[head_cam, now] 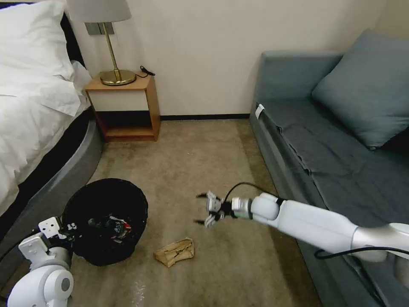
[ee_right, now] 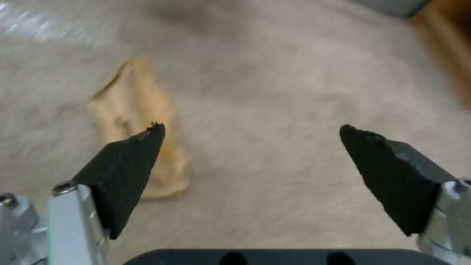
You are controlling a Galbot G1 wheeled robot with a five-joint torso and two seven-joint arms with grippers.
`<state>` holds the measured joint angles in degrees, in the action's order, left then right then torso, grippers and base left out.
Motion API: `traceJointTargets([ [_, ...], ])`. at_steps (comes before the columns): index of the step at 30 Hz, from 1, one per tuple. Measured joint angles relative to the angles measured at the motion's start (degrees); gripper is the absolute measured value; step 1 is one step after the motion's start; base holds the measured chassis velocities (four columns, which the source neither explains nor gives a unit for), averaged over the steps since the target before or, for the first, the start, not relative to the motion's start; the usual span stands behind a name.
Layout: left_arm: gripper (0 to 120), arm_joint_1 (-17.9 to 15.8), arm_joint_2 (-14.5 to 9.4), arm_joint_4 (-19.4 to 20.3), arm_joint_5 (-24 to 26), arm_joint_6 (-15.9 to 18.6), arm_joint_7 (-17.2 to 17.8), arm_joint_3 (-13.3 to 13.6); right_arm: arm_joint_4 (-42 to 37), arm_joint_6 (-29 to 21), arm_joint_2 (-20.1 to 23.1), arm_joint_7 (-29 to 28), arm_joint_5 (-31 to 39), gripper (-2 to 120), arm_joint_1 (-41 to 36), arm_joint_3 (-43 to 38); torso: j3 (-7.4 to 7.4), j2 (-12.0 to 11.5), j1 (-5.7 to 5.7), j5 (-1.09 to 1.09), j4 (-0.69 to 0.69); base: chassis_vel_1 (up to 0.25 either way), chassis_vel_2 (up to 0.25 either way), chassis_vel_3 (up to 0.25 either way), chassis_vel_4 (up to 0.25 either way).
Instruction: Pick up the trash bin, then pick up the garbage on the floor and place it into the trash bin.
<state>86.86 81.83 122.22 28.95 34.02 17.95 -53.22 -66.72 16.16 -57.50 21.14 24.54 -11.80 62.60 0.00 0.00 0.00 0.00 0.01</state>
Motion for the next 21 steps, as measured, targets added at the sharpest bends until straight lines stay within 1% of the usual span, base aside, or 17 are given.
traceJointTargets([
  [2, 3, 0.03, 0.04, 0.09, -0.01, -0.02, -0.01, -0.03, 0.73, 0.39, -0.42, 0.0, 0.21, 92, -0.16, 0.8, 0.0, 0.0, 0.0, 0.0, -0.01, 0.0, 0.0, 0.0, 0.0],
  [4, 3, 0.14, 0.14, 0.26, -0.01, -0.08, -0.05, -0.1, 2.35, 1.2, -1.82, -0.02, 1.24, 93, -0.64, 2.77, 0.0, 0.0, 0.0, 0.0, -0.02, 0.0, 0.0, 0.0, 0.0],
  [6, 3, 0.3, 0.34, 0.42, -0.08, -0.11, -0.1, -0.1, 4.64, 2.52, -4.15, -0.23, 1.94, 94, -1.27, 4.74, 0.0, 0.0, 0.0, -0.01, -0.03, 0.0, 0.0, 0.0, 0.0],
  [7, 3, 0.3, 0.34, 0.42, -0.08, -0.11, -0.1, -0.1, 4.64, 2.52, -4.15, -0.23, 1.94, 94, -1.27, 4.74, 0.0, 0.0, 0.0, -0.01, -0.03, 0.0, 0.0, 0.0, 0.0],
  [10, 3, 0.48, 0.88, 0.89, -0.27, -0.13, -0.13, -0.01, 8.9, 4.66, -10.27, -0.44, 2.17, 94, -1.92, 7.25, 0.0, 0.0, 0.0, 0.0, 0.0, 0.0, 0.0, 0.0, 0.0],
  [11, 3, 0.49, 1.02, 0.97, -0.34, -0.15, -0.14, -0.01, 9.83, 4.97, -11.64, -0.49, 2.34, 94, -1.92, 7.72, 0.0, 0.0, 0.0, -0.01, 0.02, 0.0, 0.0, 0.0, 0.0],
  [12, 3, 0.49, 1.02, 0.97, -0.34, -0.15, -0.14, -0.01, 9.83, 4.97, -11.64, -0.49, 2.34, 94, -1.92, 7.72, 0.0, 0.0, 0.0, -0.01, 0.02, 0.0, 0.0, 0.0, 0.0],
  [14, 3, 0.59, 1.25, 1.12, -0.47, -0.21, -0.11, -0.06, 12.06, 5.43, -14.09, -0.49, 2.58, 94, -1.92, 8.79, 0.0, 0.0, 0.0, -0.01, 0.02, 0.0, 0.0, 0.0, 0.0],
  [19, 3, 1.03, 1.5, 1.47, -0.47, -0.52, -0.24, -0.34, 16.05, 6.26, -16.73, 0.1, 2.67, 94, -2.37, 10.4, 0.0, 0.0, 0.0, -0.01, -0.01, 0.0, 0.0, 0.0, 0.0],
  [21, 3, 1.09, 1.58, 1.59, -0.48, -0.55, -0.26, -0.45, 16.91, 6.41, -17.11, 0.33, 2.58, 94, -2.57, 10.61, 0.0, 0.0, 0.0, -0.01, -0.01, 0.0, 0.0, 0.0, 0.0],
])
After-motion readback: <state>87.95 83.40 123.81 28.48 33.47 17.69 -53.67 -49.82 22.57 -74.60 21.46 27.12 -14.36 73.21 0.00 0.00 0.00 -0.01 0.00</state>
